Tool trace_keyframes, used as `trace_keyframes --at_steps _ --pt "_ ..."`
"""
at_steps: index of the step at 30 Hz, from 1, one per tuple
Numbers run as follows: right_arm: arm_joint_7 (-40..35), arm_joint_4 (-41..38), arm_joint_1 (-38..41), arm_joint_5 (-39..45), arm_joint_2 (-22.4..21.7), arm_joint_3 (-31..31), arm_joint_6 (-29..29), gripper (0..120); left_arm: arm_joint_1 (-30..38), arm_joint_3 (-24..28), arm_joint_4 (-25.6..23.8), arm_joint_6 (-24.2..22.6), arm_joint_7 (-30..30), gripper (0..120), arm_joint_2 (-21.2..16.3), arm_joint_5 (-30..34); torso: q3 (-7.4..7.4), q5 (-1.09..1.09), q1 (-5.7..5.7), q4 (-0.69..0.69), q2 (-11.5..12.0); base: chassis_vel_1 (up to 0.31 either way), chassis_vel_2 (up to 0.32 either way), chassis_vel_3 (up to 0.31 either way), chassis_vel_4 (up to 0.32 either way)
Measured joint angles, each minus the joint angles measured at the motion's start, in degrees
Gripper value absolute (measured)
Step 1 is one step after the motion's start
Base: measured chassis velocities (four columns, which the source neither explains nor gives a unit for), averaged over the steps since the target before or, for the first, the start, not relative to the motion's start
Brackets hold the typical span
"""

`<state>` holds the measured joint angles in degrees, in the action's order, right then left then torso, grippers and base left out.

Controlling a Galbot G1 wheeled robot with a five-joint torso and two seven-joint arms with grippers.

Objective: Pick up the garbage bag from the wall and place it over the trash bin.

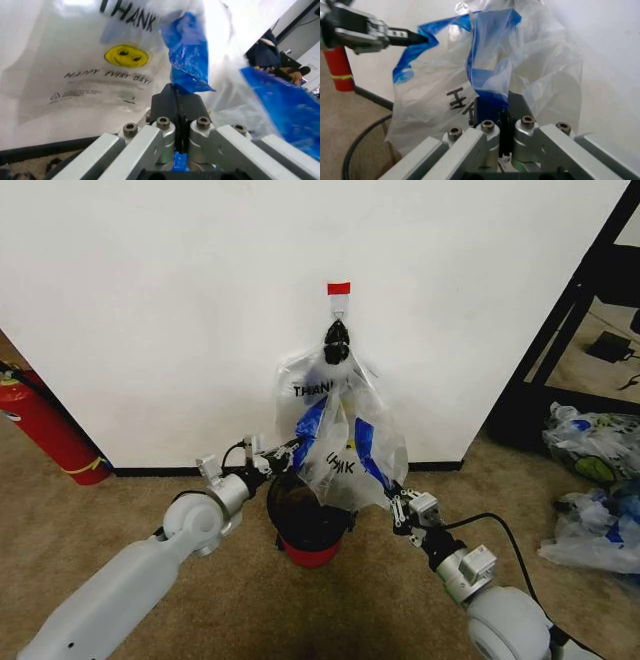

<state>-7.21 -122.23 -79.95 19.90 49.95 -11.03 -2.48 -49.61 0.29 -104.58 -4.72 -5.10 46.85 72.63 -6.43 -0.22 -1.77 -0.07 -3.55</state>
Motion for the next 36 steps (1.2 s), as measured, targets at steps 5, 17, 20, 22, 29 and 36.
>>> trace_keyframes --at_steps 5,17,20,22,29,36 --pt "0.19 -1.64 -1.30 1.10 0.67 -0.36 -0.27 0 -4.82 -4.25 -7.47 0.38 1.10 0 -3.63 0.76 0.00 0.00 0.00 -0.01 0.00 0.000 0.000 0.000 0.000" --pt "2.39 -1.09 -7.74 -5.63 1.66 0.66 -4.56 0 -24.16 -8.79 -15.02 1.62 3.46 0 -5.37 -7.23 0.01 -0.01 0.01 -0.02 0.00 0.000 0.000 0.000 0.000" --pt "2.36 -0.94 -9.00 -6.37 1.71 0.70 -5.03 0 -26.79 -9.91 -15.75 1.97 3.40 0 -5.25 -8.81 0.01 0.00 0.01 0.00 0.00 0.000 0.000 0.000 0.000" --pt "2.39 -0.89 -9.53 -6.68 1.70 0.67 -5.42 0 -27.37 -10.12 -16.18 2.04 3.37 0 -5.08 -9.54 0.01 0.00 0.01 -0.01 0.00 0.000 0.000 0.000 0.000" --pt "2.38 -1.42 -8.77 -6.27 1.32 0.08 -5.36 0 -21.94 -9.93 -15.92 0.74 4.43 1 -5.13 -7.30 0.00 0.00 0.00 -0.02 0.00 0.000 0.000 0.000 0.000" --pt "2.35 -1.49 -8.48 -5.87 0.54 -0.24 -4.97 0 -13.69 -10.09 -10.42 0.04 -1.42 25 -7.37 -6.28 0.00 0.00 0.00 -0.02 0.00 0.000 0.000 0.000 0.000"
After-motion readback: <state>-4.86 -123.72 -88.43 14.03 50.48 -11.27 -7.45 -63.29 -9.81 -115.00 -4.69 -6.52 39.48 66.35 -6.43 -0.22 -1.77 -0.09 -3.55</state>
